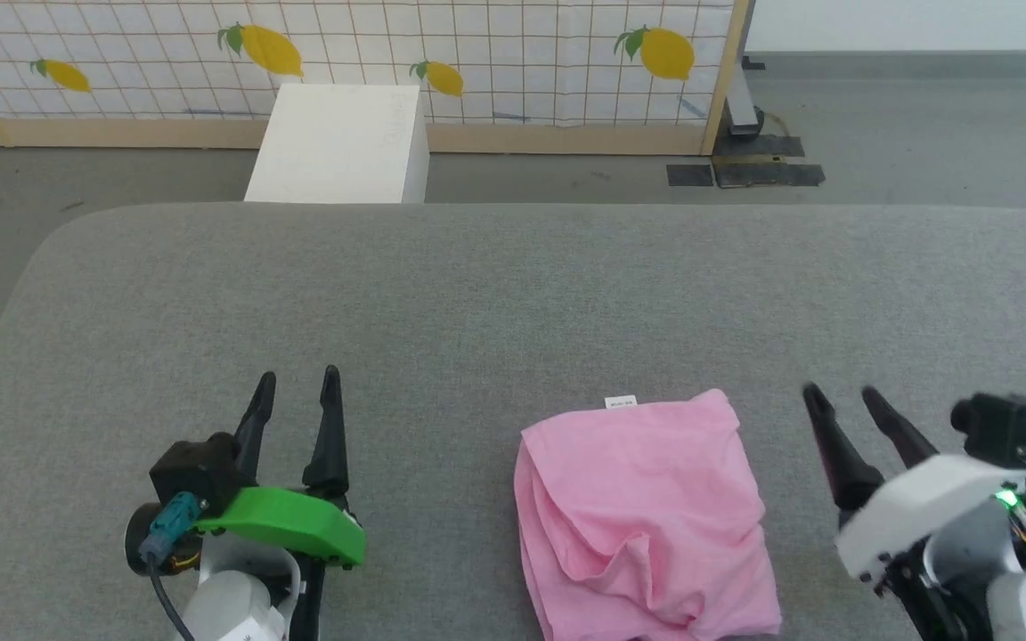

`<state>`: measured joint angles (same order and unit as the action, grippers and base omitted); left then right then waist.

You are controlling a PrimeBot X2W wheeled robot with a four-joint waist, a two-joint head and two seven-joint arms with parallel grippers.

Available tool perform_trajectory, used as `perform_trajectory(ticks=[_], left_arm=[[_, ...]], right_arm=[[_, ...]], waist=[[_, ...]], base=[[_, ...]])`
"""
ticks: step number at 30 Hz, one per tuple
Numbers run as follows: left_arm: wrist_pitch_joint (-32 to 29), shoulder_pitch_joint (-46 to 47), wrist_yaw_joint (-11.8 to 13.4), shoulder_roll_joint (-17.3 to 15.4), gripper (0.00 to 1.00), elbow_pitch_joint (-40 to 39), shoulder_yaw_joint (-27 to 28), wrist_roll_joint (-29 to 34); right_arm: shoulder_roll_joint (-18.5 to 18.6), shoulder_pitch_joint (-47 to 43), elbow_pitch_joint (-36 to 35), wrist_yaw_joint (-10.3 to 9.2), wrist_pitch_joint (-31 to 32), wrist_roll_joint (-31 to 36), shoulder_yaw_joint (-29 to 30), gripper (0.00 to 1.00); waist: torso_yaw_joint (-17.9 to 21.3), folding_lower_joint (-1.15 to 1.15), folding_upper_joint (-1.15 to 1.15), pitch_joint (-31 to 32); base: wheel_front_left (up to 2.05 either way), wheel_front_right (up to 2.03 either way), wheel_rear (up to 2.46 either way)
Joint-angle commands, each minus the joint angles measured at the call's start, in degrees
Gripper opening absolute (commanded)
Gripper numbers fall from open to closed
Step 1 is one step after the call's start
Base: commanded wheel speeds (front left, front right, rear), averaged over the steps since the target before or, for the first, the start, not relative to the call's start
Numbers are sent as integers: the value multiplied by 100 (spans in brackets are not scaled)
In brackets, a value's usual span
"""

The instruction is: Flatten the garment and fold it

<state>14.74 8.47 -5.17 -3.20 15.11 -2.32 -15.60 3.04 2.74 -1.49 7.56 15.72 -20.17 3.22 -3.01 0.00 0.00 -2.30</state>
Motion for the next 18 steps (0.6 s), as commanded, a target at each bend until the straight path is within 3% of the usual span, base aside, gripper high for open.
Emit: perform_trajectory(ticks=[1,7,16,17,18], left_arm=[[26,-10,-34,23,100,-40,21,51],[26,39,-32,27,100,-152,16,66],[26,129,13,31,100,-287,-65,20],[26,131,15,31,100,-289,-73,13],[26,130,18,31,100,-289,-82,4]], right_arm=[[-14,-86,74,-8,40,-47,71,100],[-15,-164,854,-8,107,-612,55,100],[-15,307,2081,-8,583,-1133,-591,100],[-15,347,2172,-8,676,-1161,-633,84],[-15,391,2260,-8,802,-1197,-698,38]], waist=[[24,0,0,-23],[58,0,0,-86],[-12,0,0,-161],[-26,0,0,-159],[-42,0,0,-156]], base=[[0,0,0],[0,0,0],[0,0,0],[0,0,0],[0,0,0]])
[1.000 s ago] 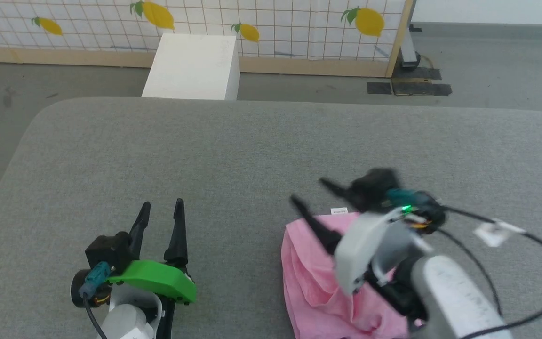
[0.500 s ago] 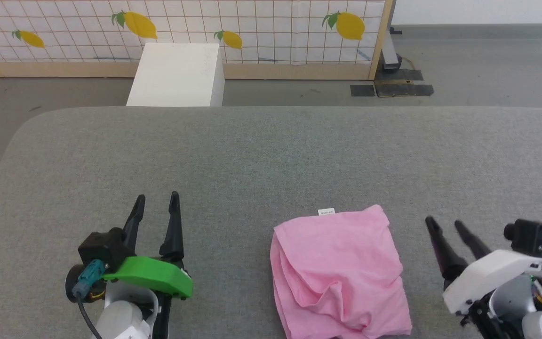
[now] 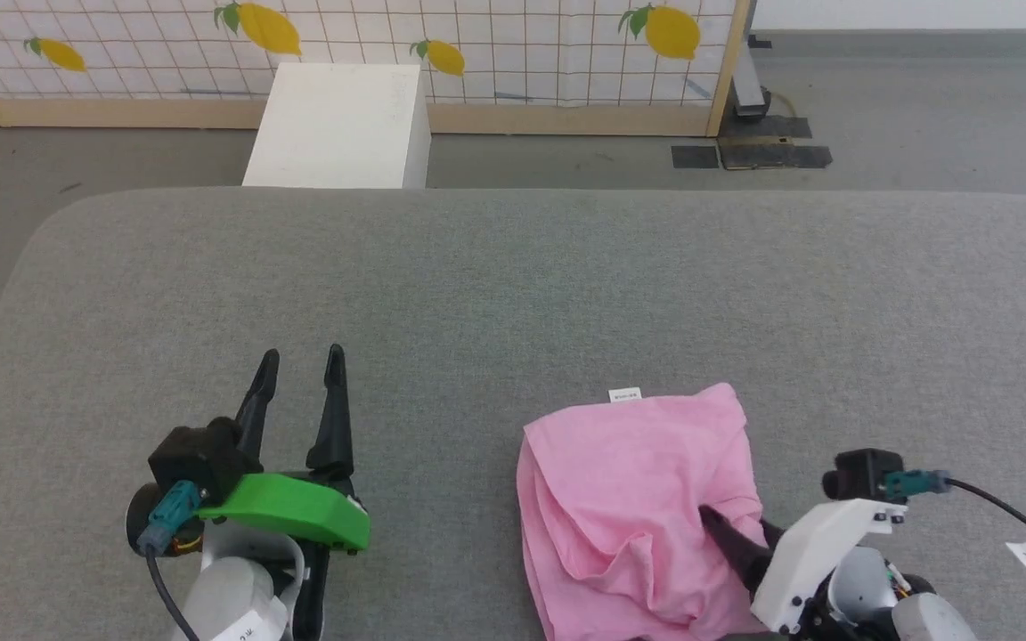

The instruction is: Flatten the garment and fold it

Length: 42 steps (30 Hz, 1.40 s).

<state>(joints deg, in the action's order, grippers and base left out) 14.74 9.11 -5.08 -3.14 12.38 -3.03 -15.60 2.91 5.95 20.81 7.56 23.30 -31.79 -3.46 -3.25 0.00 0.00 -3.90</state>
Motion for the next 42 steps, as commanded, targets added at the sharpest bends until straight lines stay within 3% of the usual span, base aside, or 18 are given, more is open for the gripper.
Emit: perform_trajectory(ticks=[1,2,7,11,14,21,27,32,42], left_arm=[[26,63,12,25,100,-15,-22,-2],[26,57,16,25,100,-16,-32,-10],[26,-8,69,25,100,-47,3,-32],[26,-111,125,25,100,-147,135,-35],[26,-139,135,25,100,-267,193,-20],[26,-100,177,26,100,-569,269,21],[26,128,156,25,100,-780,286,199],[26,406,111,-21,100,-819,262,370],[-112,930,26,-312,100,-892,42,637]], right_arm=[[-2,102,69,-8,135,-45,-87,16],[-2,136,92,-8,220,-29,-141,0],[-2,292,-170,-8,327,656,-307,0],[77,493,-603,-8,440,1889,-690,0],[376,687,-882,-8,534,2324,-1108,0],[1593,1429,-1007,-8,688,2684,-1689,0],[2116,2069,-619,-8,388,2756,-1678,0],[2349,2570,-24,-8,16,2883,-1561,0],[2526,3409,1392,-8,-863,3510,-291,0]], waist=[[-30,0,0,6],[-40,0,0,10],[31,0,0,29],[318,0,0,-1],[625,0,0,-97],[1547,0,0,-465],[2279,0,0,-953],[2622,0,0,-1376],[2602,0,0,-2203]], base=[[0,0,0],[0,0,0],[0,0,0],[0,0,0],[0,0,0],[0,0,0],[0,0,0],[0,0,0],[0,0,0]])
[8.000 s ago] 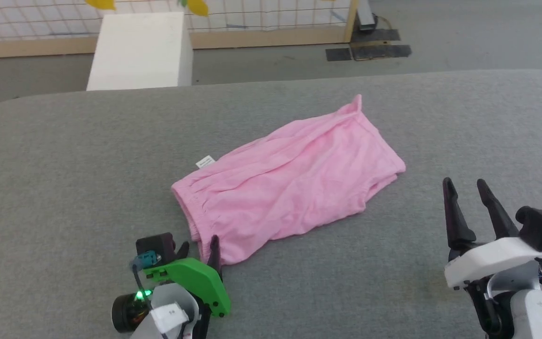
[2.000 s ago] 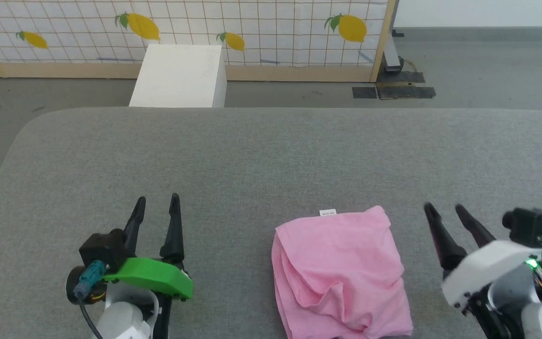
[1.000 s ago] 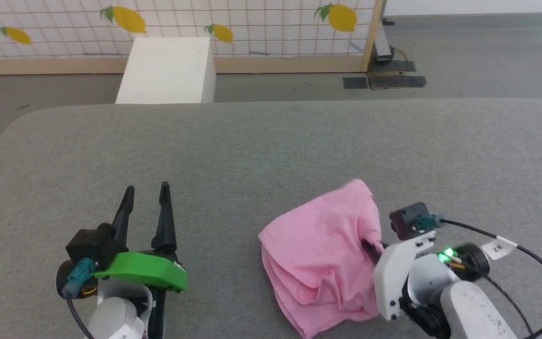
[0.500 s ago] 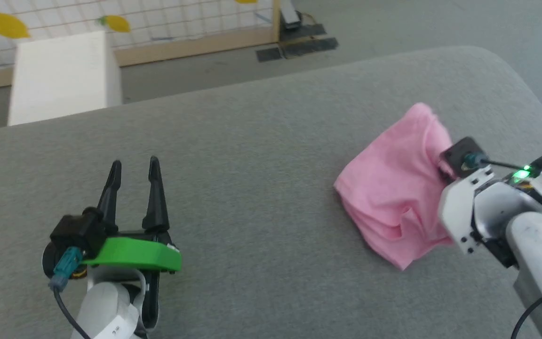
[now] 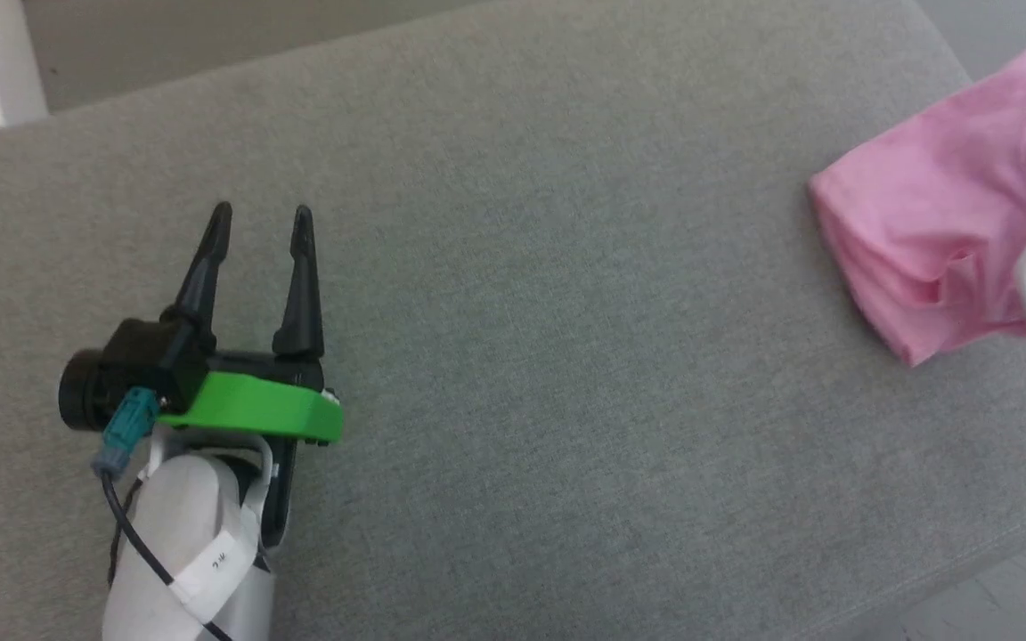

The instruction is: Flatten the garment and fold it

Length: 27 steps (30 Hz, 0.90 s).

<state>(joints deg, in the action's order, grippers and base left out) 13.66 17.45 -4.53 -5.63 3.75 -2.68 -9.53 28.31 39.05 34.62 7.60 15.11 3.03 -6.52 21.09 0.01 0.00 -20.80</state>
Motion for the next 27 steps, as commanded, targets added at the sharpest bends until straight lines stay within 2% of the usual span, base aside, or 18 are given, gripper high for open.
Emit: perform_trajectory(ticks=[1,11,12,13,14,17,21,27], left_arm=[[-32,130,-28,-97,100,-52,7,43],[-168,227,-28,-219,100,-136,-68,61],[-163,220,-25,-208,100,-115,-85,54],[-153,212,-22,-198,100,-88,-99,49],[-132,195,-18,-180,100,-46,-109,31],[-56,123,-19,-113,100,125,-132,-51],[47,-67,-13,-16,100,416,-141,-178],[112,-429,55,96,100,672,-141,-313]], right_arm=[[-42,155,148,-11,-122,88,187,0],[-280,523,957,-11,-791,677,1433,0],[-313,538,1045,-11,-835,728,1557,17],[-339,541,1111,-11,-872,771,1651,42],[-364,531,1173,-11,-941,830,1756,100],[-411,478,1251,-11,-1213,900,2009,100],[-546,308,1188,-11,-1689,681,2171,100],[-678,-197,772,-11,-2009,13,1806,100]], waist=[[149,-1,0,-577],[-31,-1,0,-770],[-50,-1,0,-732],[-67,-1,0,-680],[-86,-1,0,-596],[-170,-1,0,-275],[-311,-1,0,342],[-608,-1,0,1185]], base=[[0,0,0],[0,0,0],[0,0,0],[0,0,0],[0,0,0],[0,0,0],[0,0,0],[0,0,0]])
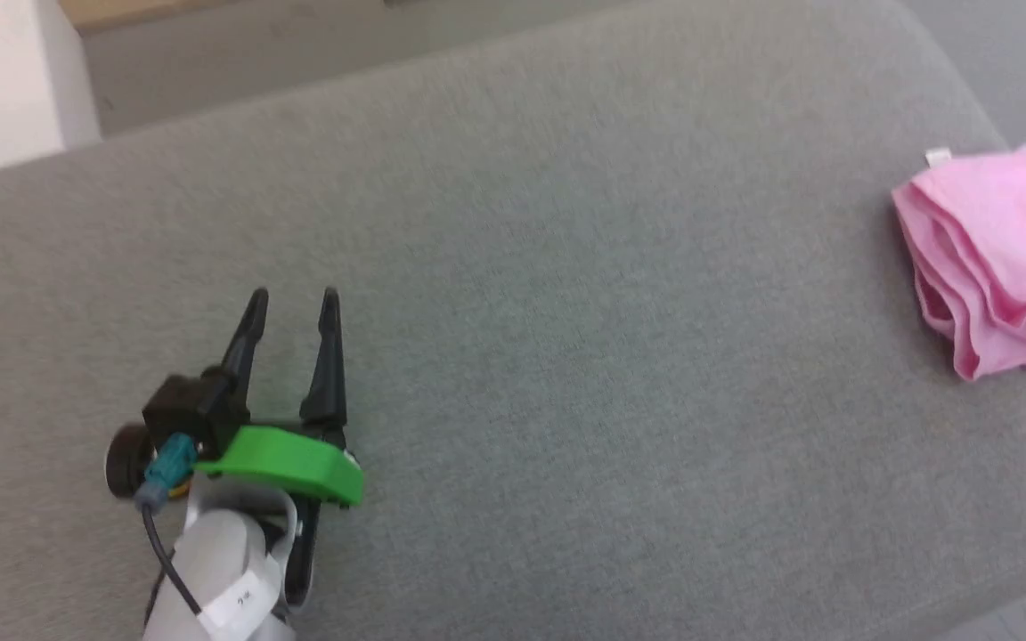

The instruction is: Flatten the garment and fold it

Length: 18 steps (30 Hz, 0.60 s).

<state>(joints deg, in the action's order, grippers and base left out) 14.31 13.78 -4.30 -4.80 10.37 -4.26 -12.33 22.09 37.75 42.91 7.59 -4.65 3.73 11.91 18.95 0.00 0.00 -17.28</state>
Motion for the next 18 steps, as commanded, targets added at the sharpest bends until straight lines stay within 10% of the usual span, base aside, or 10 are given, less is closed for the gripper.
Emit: perform_trajectory(ticks=[1,18], left_arm=[[51,-125,44,29,100,43,16,-61],[68,-632,159,162,100,371,-348,-286]], right_arm=[[-59,-196,-221,-10,-53,-209,-113,100],[-1004,-3300,-4086,-10,228,-1581,-311,100]], waist=[[-468,0,0,966],[-1917,0,0,1987]], base=[[0,0,0],[0,0,0]])
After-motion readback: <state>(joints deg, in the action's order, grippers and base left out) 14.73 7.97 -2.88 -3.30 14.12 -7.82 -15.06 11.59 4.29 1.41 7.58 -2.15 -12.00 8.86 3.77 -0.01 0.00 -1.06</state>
